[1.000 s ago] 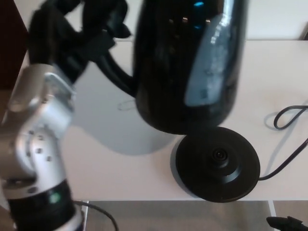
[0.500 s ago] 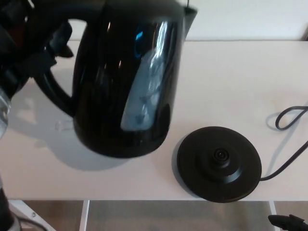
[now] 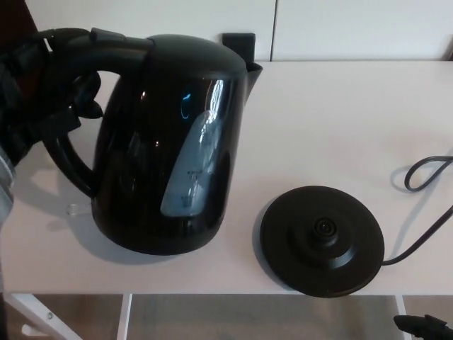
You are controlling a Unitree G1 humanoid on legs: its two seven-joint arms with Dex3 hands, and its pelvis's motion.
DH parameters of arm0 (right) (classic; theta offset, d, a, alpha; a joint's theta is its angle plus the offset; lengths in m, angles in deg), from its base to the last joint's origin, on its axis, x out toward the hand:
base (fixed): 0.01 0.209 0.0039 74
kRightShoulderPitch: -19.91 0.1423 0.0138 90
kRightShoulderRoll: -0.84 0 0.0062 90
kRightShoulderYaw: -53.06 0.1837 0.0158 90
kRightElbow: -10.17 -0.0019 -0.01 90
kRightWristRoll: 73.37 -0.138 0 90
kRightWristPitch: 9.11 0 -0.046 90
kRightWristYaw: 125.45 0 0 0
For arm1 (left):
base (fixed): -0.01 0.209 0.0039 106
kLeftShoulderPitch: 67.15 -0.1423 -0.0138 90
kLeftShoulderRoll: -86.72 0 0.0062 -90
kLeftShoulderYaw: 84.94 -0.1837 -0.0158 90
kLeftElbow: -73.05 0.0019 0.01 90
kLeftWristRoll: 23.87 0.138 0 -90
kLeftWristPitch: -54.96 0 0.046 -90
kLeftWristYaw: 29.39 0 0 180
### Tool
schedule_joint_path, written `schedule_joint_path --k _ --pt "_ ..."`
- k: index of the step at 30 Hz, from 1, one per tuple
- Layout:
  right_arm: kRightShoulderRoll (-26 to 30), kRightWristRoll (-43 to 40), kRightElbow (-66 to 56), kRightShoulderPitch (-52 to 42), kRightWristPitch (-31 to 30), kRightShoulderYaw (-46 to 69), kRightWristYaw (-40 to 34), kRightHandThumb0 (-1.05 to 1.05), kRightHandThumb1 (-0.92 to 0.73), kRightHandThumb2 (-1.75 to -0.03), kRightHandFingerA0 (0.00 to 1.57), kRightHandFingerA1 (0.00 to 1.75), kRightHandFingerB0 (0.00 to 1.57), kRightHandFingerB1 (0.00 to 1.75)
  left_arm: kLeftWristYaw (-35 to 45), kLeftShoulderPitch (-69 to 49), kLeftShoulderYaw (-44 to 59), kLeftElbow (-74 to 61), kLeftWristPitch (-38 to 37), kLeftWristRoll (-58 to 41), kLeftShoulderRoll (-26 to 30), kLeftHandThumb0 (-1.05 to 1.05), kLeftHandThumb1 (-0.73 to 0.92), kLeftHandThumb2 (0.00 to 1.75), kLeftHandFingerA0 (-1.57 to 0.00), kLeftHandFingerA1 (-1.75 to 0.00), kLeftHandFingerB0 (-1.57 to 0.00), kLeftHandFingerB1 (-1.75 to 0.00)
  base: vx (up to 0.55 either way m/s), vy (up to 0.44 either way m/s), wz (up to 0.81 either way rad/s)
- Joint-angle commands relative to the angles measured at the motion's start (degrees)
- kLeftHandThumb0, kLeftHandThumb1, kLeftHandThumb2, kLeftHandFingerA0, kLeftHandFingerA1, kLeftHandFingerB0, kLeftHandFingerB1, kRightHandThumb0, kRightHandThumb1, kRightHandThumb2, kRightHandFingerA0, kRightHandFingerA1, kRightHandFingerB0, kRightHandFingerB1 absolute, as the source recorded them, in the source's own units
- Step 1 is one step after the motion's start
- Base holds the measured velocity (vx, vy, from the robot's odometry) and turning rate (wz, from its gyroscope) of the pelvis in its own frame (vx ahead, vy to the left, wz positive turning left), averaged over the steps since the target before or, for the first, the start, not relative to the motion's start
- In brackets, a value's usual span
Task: The robot walk towards a table in front and uses its left hand to pick up the pot from the base and places it on the table
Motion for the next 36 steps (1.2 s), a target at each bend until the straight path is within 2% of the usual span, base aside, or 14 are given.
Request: schedule_joint_path --k 1,2,3,4,5,6,7,8,9,12,13,17,28,36 --pt "0.71 -1.04 0.57 0.13 -0.28 0.83 0.69 -0.38 -0.61 -0.59 0.78 0.45 0.45 0.35 2.61 -5.64 -5.67 4.65 -22.21 9.38 3.36 -0.26 0.82 0.64 -1.11 -1.28 -0.78 -0.75 0.00 0.000 0.00" --pt "0.92 -0.54 0.40 0.04 -0.31 0.53 0.44 -0.40 -0.62 -0.60 0.77 0.45 0.45 0.35 2.13 -6.30 -6.48 4.26 -22.43 9.91 3.17 -0.27 0.81 0.65 -1.10 -1.25 -0.79 -0.58 0.00 0.000 0.00" --pt "1.16 -0.11 0.37 0.01 -0.21 0.27 0.23 -0.40 -0.62 -0.60 0.77 0.45 0.45 0.35 1.73 -6.78 -7.07 3.93 -22.62 10.18 2.99 -0.27 0.81 0.65 -1.10 -1.25 -0.79 -0.58 0.00 0.000 0.00" --pt "1.20 -0.18 0.24 0.06 -0.26 0.31 0.30 -0.39 -0.61 -0.60 0.77 0.45 0.45 0.35 1.71 -7.02 -7.12 2.96 -20.95 9.32 2.60 -0.30 0.80 0.64 -1.06 -1.14 -0.70 -0.46 0.00 0.000 0.00" --pt "1.20 -0.24 0.19 0.09 -0.28 0.35 0.34 -0.39 -0.61 -0.60 0.77 0.45 0.45 0.35 1.68 -7.12 -7.15 2.64 -20.38 8.89 2.50 -0.30 0.80 0.64 -1.06 -1.14 -0.70 -0.46 0.00 0.000 0.00" --pt "1.20 -0.39 0.21 0.25 -0.28 0.44 0.46 -0.39 -0.61 -0.59 0.79 0.46 0.45 0.35 3.05 -7.14 -6.37 1.58 -17.26 5.96 2.07 -0.35 0.67 0.60 -0.99 -0.81 -0.42 -0.35 0.00 0.000 0.00" --pt "1.19 -0.46 0.22 0.32 -0.28 0.47 0.51 -0.39 -0.61 -0.59 0.79 0.46 0.45 0.35 3.60 -7.18 -6.09 1.17 -16.05 4.68 1.93 -0.35 0.67 0.60 -0.99 -0.81 -0.42 -0.35 0.00 0.000 0.00" --pt "0.89 -0.98 -0.37 0.57 -1.65 0.81 0.66 -0.39 -0.61 -0.60 0.79 0.45 0.45 0.35 9.33 -6.78 -5.35 1.01 -12.25 -0.54 3.44 -0.55 0.47 0.72 -0.28 -0.44 -0.06 -0.28 0.00 0.000 0.00" --pt "0.86 -1.16 -0.38 0.62 -1.72 0.91 0.77 -0.38 -0.60 -0.59 0.79 0.45 0.45 0.35 11.57 -6.71 -5.45 1.21 -11.45 -1.88 4.43 -0.56 0.41 0.77 -0.01 -0.28 0.00 -0.17 0.00 0.000 0.00" --pt "0.87 -1.34 -0.29 0.62 -1.46 0.99 0.98 -0.38 -0.61 -0.60 0.79 0.45 0.45 0.35 15.16 -6.59 -5.81 1.59 -9.87 -3.53 6.45 -0.60 0.42 0.77 0.00 -0.16 0.00 -0.13 0.00 0.000 0.00" --pt "0.93 -1.49 -0.10 0.64 -1.10 1.05 1.19 -0.37 -0.61 -0.59 0.78 0.45 0.45 0.35 16.46 -6.54 -6.37 1.62 -9.11 -3.52 7.70 -0.65 0.49 0.58 0.00 0.00 0.00 -0.02 0.00 0.000 0.00" --pt "1.13 -1.33 0.79 1.02 0.07 0.80 1.57 -0.38 -0.61 -0.60 0.78 0.45 0.45 0.35 21.63 -6.33 -8.39 2.33 -8.41 -3.41 12.34 -0.76 0.49 0.56 0.00 0.00 0.00 0.00 0.00 0.000 0.00" --pt "1.45 -1.05 0.62 1.65 -0.74 0.80 1.73 -0.38 -0.60 -0.58 0.81 0.47 0.46 0.35 31.45 -4.76 -11.36 5.25 -6.84 -5.50 21.15 -0.82 0.49 0.56 0.00 0.00 0.00 0.00 0.00 0.000 0.00" --pt "1.52 -0.86 0.80 2.04 -1.15 0.65 1.92 -0.34 -0.58 -0.57 0.79 0.45 0.46 0.35 39.00 -4.14 -13.45 7.51 -10.56 -3.90 28.82 -0.85 0.47 0.55 0.00 0.00 0.00 0.00 0.00 0.000 0.00"
